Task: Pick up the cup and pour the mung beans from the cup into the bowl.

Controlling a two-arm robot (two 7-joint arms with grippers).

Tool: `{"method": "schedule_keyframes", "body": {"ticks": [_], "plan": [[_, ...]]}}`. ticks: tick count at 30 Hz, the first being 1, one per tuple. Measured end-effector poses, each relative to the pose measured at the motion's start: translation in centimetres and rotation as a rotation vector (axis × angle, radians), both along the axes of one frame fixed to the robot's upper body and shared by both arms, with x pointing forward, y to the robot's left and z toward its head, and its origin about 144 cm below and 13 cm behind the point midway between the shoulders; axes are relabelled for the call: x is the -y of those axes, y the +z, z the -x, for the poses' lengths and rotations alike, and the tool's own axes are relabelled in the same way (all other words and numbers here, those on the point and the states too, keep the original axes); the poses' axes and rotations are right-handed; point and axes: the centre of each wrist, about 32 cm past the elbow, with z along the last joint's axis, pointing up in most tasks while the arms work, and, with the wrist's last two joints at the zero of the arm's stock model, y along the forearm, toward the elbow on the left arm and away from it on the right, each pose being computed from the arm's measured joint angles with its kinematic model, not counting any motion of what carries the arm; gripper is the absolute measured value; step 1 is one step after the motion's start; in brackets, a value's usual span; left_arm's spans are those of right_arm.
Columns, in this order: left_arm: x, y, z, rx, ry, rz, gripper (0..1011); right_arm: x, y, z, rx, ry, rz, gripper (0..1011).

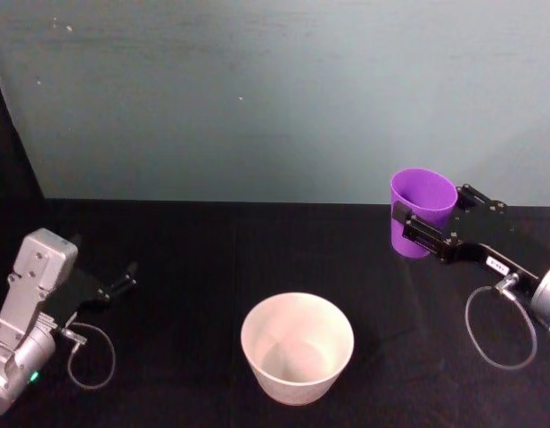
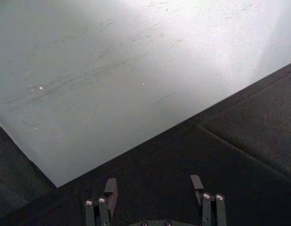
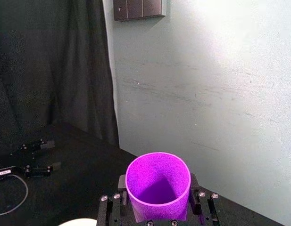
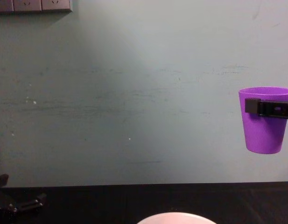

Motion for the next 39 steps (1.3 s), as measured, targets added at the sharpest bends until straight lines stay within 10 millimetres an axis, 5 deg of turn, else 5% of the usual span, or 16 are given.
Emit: {"method": "schedule_keyframes", "body": {"ticks": [39], "plan": [[0.00,0.00,0.00,0.000,0.000,0.000,1004,0.00,0.00,0.00,0.000,0.000,0.000,743]]}}
